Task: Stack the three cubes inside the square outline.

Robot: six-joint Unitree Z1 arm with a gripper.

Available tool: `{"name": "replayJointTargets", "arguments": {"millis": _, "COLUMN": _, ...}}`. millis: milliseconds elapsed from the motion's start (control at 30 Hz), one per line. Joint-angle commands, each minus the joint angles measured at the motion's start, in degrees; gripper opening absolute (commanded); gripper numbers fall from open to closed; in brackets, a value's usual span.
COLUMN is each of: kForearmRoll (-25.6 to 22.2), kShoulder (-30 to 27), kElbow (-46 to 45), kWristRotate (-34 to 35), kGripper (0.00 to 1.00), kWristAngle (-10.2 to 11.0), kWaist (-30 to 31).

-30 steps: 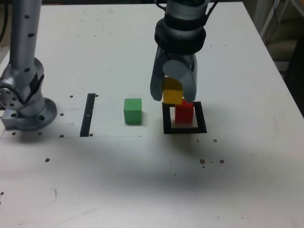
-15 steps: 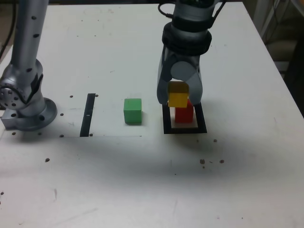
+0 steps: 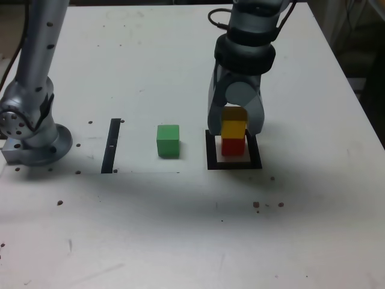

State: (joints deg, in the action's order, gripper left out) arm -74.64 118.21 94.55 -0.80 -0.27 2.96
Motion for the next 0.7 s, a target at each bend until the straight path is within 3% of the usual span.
{"name": "replayJointTargets", "arguments": {"millis": 0, "kForearmRoll": 0.67, "kShoulder": 0.39, "kElbow": 0.03, "kWristRotate": -0.37, "kGripper": 0.63, "kWristAngle": -0.11, "kWaist": -0.16}}
{"name": "replayJointTargets", "arguments": {"millis": 100, "kForearmRoll": 1.29, "kShoulder": 0.44, "kElbow": -0.26, "kWristRotate": -0.67, "kGripper": 0.9, "kWristAngle": -0.14, "kWaist": -0.19}}
{"name": "replayJointTargets", "arguments": {"millis": 167, "kForearmRoll": 1.46, "kShoulder": 0.39, "kElbow": -0.45, "kWristRotate": -0.7, "kGripper": 0.99, "kWristAngle": -0.15, "kWaist": -0.21}}
{"name": "replayJointTargets", "arguments": {"millis": 467, "kForearmRoll": 2.93, "kShoulder": -1.53, "kElbow": -2.3, "kWristRotate": -0.7, "kGripper": 1.0, "kWristAngle": 0.35, "kWaist": -0.27}}
{"name": "replayJointTargets", "arguments": {"millis": 667, "kForearmRoll": 4.28, "kShoulder": -5.41, "kElbow": -4.18, "kWristRotate": -0.68, "kGripper": 1.0, "kWristAngle": 2.57, "kWaist": -0.31}}
